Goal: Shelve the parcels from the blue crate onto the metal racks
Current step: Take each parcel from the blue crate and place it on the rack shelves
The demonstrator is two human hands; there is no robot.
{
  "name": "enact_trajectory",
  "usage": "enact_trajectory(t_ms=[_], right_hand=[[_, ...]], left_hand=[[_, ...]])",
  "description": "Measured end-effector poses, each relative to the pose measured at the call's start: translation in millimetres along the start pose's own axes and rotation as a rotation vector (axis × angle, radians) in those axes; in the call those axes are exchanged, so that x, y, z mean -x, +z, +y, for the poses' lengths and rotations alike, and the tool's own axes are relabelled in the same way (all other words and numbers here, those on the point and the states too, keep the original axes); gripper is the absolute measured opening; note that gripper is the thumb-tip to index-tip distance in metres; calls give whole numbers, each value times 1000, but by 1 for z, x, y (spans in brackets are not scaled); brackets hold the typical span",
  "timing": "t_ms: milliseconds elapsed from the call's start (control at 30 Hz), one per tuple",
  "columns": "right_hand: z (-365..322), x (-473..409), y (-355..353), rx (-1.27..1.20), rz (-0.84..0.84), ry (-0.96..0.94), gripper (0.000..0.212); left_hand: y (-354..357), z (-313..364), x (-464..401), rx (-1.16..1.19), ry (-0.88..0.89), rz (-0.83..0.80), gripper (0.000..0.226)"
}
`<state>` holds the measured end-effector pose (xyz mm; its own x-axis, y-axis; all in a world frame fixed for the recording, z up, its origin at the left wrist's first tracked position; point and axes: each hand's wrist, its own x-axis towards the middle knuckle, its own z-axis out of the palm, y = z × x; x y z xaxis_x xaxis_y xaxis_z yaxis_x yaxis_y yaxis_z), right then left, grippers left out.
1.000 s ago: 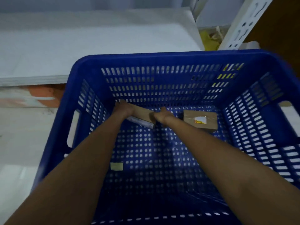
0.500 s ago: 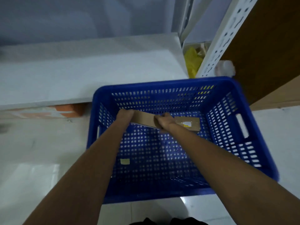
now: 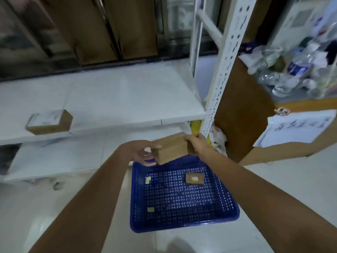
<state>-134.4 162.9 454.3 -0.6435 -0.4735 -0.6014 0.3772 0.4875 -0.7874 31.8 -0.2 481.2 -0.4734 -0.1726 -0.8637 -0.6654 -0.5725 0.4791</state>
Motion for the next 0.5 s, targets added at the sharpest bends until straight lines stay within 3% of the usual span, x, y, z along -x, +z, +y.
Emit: enact_trajectory(t_ms=[167, 300, 433, 500], right_hand=[[-125, 89, -49, 6, -254, -134, 13], [-208, 151, -69, 9, -457, -195, 22], [-270, 194, -80, 95, -551, -265, 31], [-293, 218, -84, 126, -566, -310, 26]], left_hand=[[35, 76, 130, -217, 105, 7, 50], [69, 118, 211, -254, 173, -71, 62], [105, 155, 273, -180, 318, -106, 44], [117, 170, 299, -159, 380, -54, 40]])
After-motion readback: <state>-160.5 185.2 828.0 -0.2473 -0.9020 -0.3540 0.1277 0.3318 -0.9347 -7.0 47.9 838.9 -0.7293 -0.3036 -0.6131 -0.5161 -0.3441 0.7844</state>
